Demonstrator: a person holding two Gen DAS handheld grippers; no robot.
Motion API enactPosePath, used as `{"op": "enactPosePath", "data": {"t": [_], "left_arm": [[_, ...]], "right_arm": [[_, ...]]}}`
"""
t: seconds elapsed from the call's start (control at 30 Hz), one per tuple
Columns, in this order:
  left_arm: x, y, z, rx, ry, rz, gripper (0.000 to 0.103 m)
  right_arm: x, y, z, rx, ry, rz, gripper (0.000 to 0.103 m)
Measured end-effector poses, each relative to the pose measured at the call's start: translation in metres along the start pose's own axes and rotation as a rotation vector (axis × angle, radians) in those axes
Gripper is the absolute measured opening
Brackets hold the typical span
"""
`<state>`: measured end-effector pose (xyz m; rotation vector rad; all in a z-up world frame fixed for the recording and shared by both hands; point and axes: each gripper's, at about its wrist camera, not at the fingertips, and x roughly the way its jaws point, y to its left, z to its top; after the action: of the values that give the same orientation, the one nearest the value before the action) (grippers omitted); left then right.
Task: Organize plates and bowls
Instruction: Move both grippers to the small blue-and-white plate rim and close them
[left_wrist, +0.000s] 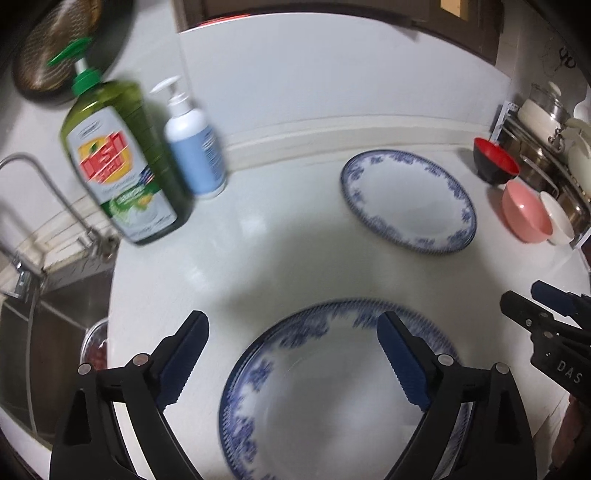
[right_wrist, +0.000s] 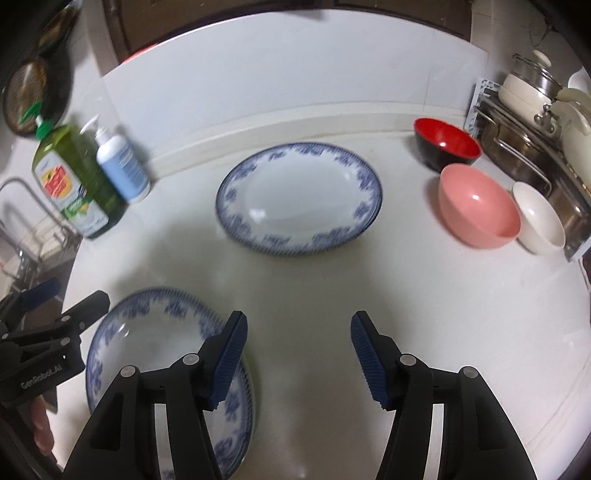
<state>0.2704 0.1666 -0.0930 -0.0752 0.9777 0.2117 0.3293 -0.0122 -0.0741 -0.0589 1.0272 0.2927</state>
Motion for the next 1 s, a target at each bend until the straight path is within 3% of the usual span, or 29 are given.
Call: {"op": "enactPosePath", "data": {"t": [0.17, 0.6, 1.0], "left_arm": [[0.009, -0.017, 0.033, 0.042, -0.002, -0.024, 0.094], [0.059, -0.050, 0.105, 0.142, 0.017, 0.009, 0.093], [0.129, -0.064, 0.141, 0.166, 0.092, 0.000, 0.093]], "right_arm": [[0.005, -0.015, 0.027, 0.007, -0.002, 0.008, 0.059], [0.051, -0.051, 0.090, 0.034, 0.038, -0.009, 0.059], [0.113, -0.069, 0.125, 0.058, 0.094, -0.031, 0.059]]}}
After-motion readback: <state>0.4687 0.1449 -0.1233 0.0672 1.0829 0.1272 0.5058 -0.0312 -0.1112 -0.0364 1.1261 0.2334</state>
